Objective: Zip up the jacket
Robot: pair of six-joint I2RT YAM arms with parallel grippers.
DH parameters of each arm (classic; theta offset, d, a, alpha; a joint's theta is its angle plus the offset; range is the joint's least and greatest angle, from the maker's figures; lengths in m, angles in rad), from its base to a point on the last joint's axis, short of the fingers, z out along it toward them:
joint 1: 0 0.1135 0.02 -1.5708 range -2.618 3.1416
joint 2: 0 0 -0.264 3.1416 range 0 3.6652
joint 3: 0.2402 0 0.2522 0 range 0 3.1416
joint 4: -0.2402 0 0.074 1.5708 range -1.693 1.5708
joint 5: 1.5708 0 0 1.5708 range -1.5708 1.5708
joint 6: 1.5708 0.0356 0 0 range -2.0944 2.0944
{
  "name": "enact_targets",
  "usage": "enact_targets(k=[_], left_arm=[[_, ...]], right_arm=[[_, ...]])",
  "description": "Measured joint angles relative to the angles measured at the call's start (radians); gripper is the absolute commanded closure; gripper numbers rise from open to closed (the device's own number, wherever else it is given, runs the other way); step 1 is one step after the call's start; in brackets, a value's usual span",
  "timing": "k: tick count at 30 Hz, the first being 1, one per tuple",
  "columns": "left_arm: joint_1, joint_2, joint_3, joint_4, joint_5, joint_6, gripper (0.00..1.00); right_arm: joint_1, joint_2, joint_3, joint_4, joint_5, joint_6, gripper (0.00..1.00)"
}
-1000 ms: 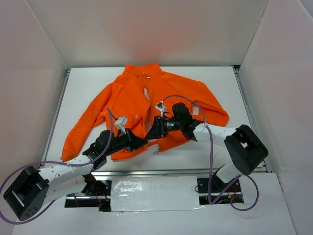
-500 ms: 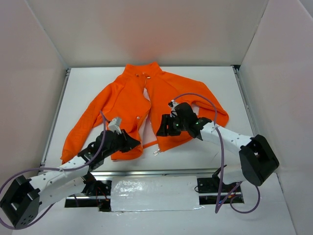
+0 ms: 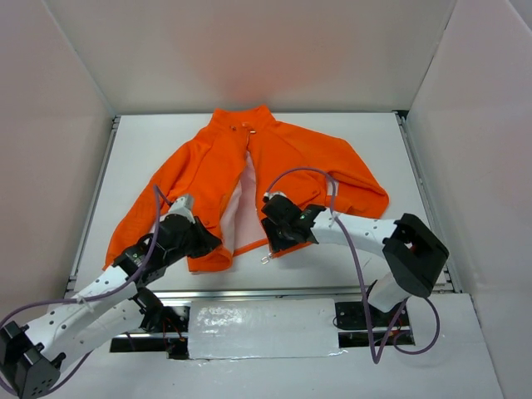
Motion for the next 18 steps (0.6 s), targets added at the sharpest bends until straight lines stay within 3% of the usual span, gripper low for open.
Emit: enact_targets(k=[6,18], left_arm=[[0.004,-0.029,0.02,-0.063,-0.006,0.059,1.0],[0.005,-0.002,0.016,-0.029,0.063,0.127,1.0]], right_arm=[[0.041,0.047,0.003,-0.017,0.058,-0.028,0.5],[0.043,0.072,0.023,-0.013,0.081,-0.108,0.48]])
